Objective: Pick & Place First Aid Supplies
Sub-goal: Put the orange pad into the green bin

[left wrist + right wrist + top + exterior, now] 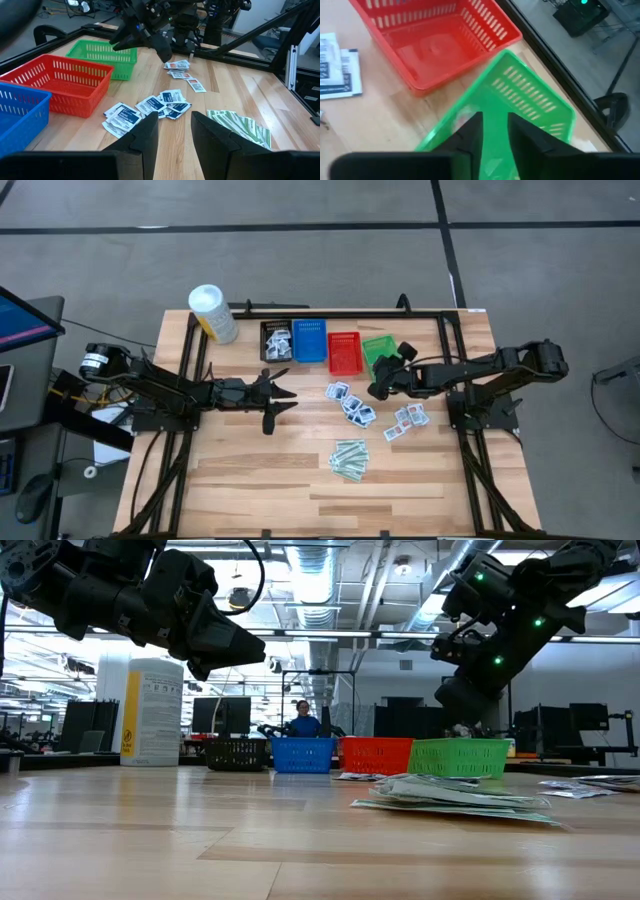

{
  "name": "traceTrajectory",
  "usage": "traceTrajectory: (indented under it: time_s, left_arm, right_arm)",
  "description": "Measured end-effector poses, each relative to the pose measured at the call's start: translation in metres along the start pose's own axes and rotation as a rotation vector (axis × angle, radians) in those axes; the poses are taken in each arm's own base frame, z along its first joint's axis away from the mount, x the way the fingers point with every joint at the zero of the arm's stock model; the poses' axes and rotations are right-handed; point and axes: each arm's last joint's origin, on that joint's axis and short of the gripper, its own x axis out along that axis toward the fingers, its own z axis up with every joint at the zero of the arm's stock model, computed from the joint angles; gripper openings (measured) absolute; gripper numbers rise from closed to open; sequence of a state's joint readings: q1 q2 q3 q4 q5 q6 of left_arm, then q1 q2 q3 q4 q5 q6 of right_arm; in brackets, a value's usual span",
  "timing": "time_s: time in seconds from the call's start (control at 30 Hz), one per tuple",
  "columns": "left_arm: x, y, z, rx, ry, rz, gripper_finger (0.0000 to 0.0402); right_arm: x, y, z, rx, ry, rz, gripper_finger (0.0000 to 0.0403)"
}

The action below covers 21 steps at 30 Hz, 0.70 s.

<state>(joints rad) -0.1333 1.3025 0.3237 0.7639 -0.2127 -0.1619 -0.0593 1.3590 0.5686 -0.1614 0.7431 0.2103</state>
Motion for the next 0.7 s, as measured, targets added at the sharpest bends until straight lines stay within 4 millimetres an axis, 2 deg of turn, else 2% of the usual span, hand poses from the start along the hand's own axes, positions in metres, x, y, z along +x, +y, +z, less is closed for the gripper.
traceTrajectory:
  time_s: [0.2, 0.37, 0.53, 0.7]
  left_arm:
    - [0.0, 0.0, 0.0, 0.0, 0.0, 0.0, 0.0116]
    - [0.0, 0.0, 0.0, 0.0, 0.001, 0.0, 0.0116]
    - [0.0, 0.0, 0.0, 0.0, 0.001, -0.001, 0.0116]
    - [0.0, 0.0, 0.0, 0.0, 0.001, 0.0, 0.0116]
  right_arm:
    - [-0.002, -0.003, -0.003, 0.008, -0.003, -0.14, 0.0117]
    - [-0.01, 0.006, -0.007, -0.04, -0.017, -0.107, 0.0116]
    - [-0.029, 0.025, -0.017, -0.205, -0.006, 0.048, 0.0111]
    - [-0.055, 0.05, -0.035, -0.416, 0.043, 0.367, 0.0109]
